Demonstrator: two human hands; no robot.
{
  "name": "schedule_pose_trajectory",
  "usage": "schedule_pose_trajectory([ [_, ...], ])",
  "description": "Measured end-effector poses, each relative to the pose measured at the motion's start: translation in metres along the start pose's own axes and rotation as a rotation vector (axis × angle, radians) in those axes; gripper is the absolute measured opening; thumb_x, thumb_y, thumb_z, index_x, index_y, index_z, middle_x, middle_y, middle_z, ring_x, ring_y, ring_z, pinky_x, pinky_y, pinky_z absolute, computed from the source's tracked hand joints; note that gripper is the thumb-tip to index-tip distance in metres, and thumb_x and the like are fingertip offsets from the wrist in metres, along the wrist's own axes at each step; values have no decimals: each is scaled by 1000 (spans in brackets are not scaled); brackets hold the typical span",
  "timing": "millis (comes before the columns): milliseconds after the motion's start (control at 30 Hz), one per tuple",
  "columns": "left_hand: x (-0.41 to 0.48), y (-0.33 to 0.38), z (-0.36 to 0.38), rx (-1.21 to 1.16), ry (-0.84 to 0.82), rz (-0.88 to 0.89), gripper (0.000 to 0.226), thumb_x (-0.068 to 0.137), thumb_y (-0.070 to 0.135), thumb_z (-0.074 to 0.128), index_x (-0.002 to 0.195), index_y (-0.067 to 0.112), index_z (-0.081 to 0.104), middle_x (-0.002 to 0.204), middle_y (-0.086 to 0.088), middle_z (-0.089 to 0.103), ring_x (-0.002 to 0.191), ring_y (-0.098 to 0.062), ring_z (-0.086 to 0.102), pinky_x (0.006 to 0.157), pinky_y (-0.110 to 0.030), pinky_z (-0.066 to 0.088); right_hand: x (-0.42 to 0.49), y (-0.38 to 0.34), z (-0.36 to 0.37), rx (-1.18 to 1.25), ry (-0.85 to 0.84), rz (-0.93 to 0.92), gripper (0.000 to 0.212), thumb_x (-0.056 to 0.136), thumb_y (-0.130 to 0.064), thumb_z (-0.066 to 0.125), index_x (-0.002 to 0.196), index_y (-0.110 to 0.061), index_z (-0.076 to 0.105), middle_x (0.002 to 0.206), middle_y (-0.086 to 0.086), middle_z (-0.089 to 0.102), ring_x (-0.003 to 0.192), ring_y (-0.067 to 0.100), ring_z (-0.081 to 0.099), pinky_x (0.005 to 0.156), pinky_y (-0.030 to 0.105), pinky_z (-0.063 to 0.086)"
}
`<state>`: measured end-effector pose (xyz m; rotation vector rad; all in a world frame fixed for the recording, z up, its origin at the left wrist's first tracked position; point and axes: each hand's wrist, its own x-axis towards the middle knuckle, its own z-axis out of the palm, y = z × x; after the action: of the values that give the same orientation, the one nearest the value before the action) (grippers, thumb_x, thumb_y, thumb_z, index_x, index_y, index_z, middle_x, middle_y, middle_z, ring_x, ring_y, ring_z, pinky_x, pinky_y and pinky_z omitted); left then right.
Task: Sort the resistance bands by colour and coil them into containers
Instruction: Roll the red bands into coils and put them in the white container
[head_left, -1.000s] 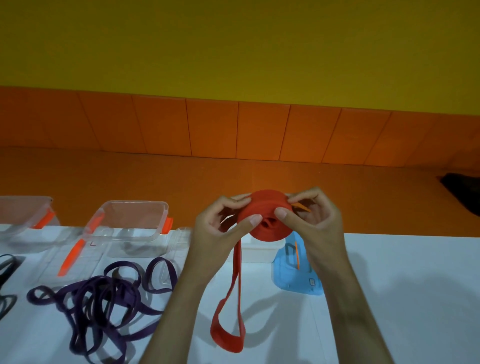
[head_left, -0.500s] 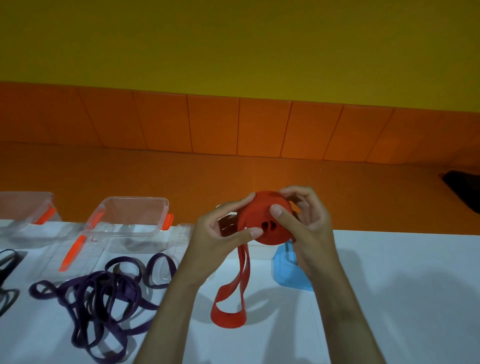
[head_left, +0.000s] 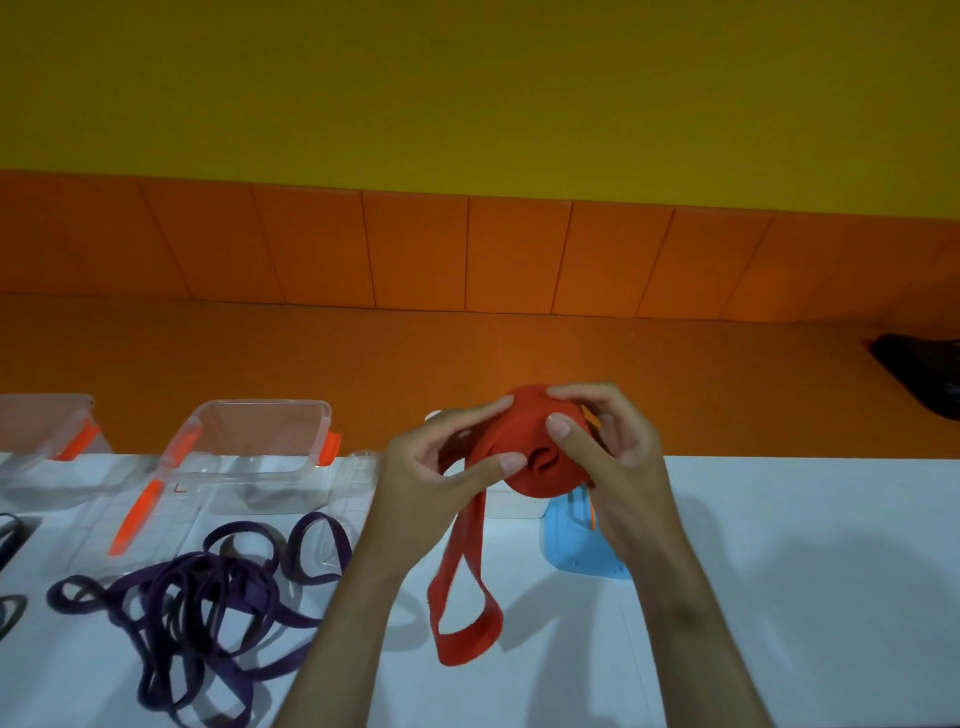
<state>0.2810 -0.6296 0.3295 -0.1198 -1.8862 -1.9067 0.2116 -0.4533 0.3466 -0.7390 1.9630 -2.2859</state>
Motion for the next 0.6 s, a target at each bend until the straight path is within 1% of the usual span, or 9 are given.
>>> schedule_pose_trajectory([
  [67,-1,-1,1,5,43,10,45,81,39,90,120,52,73,124,17,75,117,-8,71,89,-20,60,1,-1,-3,-43,-16,2,32,77,-46,87,104,-36,72,117,-5,74,115,19,71,85,32,62],
  [133,-1,-3,6,-6,102,23,39,79,35,92,112,43,74,116,15,76,110,-7,74,84,-17,60,4,-1,-6,-72,15,-20,30,73,-40,90,96,-34,72,113,-4,76,113,19,72,84,32,63],
  [200,-1,-6,10,-36,136,33,35,79,34,92,109,36,75,115,12,77,107,-11,75,82,-21,61,4,-1,-6,-63,54,-64,29,74,-39,92,95,-33,73,110,-5,77,111,18,73,83,30,63],
  [267,1,-5,10,-24,103,35,36,81,39,88,113,44,75,122,14,75,113,-11,74,86,-23,62,3,-1,-5,-15,89,-94,32,76,-44,92,101,-33,75,112,-5,76,111,19,73,83,28,62],
  [333,3,-1,6,25,24,33,42,81,44,86,120,55,72,125,19,74,118,-7,71,90,-21,60,3,-1,-6,12,110,-83,39,79,-51,88,111,-34,75,119,-4,75,115,22,72,85,31,63],
  [400,5,-1,2,65,-5,33,46,80,44,85,121,60,71,124,20,74,119,-8,70,93,-21,59,3,-1,-9,18,60,-45,40,81,-54,86,113,-34,75,122,-4,74,118,22,71,86,31,62],
  [500,3,-3,-1,78,15,37,47,80,39,90,122,53,72,124,17,75,119,-9,71,95,-24,59,4,3,-13,-5,0,20,34,78,-47,89,102,-33,72,119,-2,74,115,21,71,83,33,62],
  [567,1,-3,2,57,29,38,44,82,32,90,119,49,73,125,17,74,121,-8,69,96,-22,58,4,3,-14,-8,6,32,33,74,-42,92,95,-31,69,117,0,75,113,22,72,80,36,64],
  [600,1,-3,4,36,33,40,40,84,28,90,117,44,75,127,16,74,122,-8,69,96,-23,59,5,3,-15,-15,16,14,34,73,-44,93,95,-31,69,116,0,75,112,23,72,79,36,64],
])
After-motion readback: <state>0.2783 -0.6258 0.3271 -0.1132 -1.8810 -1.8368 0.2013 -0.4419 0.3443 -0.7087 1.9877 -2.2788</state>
